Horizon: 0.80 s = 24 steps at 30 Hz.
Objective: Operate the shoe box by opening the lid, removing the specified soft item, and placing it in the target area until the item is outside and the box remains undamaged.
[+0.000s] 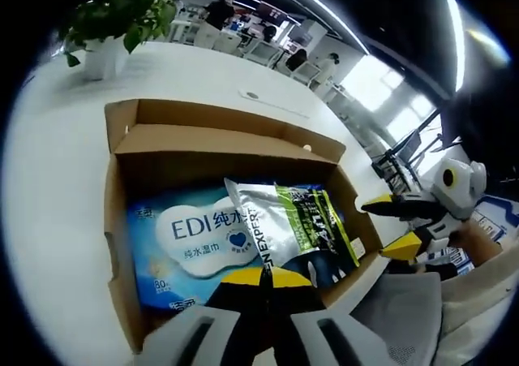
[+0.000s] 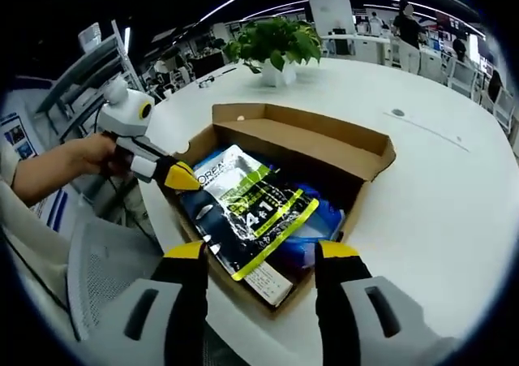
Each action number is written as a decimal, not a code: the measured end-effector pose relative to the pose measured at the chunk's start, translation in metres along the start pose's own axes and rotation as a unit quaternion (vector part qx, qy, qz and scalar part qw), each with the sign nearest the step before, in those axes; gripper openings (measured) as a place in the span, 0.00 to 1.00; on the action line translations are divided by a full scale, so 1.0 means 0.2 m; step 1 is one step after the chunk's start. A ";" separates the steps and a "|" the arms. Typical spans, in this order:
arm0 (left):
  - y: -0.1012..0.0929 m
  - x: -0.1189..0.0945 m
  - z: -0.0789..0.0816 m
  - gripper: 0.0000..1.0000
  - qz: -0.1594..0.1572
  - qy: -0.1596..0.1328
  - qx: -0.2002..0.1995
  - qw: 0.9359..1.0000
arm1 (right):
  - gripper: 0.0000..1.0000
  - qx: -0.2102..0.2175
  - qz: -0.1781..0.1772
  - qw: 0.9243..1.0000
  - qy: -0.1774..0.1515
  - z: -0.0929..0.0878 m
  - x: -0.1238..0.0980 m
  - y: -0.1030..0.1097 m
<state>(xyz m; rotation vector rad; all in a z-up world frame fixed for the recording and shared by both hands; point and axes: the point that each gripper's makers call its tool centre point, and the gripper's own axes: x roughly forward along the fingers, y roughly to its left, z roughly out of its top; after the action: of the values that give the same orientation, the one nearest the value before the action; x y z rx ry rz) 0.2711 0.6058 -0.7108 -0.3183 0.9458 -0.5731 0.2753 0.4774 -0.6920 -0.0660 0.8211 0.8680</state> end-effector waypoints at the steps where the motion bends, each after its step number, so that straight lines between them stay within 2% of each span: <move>1: 0.01 0.00 0.00 0.00 0.001 -0.002 -0.004 1.000 | 0.48 0.000 0.000 1.000 0.001 0.00 0.01 0.00; 9: 0.04 -0.02 0.00 0.00 0.009 -0.022 -0.012 1.000 | 0.45 0.001 0.008 1.000 0.017 0.01 0.11 -0.02; 13: 0.05 -0.02 0.01 0.00 0.012 -0.031 -0.019 0.999 | 0.43 0.014 0.015 1.000 0.021 0.02 0.15 -0.03; 24: 0.06 0.00 0.00 0.00 0.022 -0.035 -0.018 0.999 | 0.41 0.020 0.026 0.998 0.049 0.00 0.25 -0.03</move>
<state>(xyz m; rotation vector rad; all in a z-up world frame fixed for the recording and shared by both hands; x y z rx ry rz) 0.2743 0.6163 -0.7170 -0.3468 0.8945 -0.5025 0.2988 0.5054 -0.7263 -0.0532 0.9359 0.9016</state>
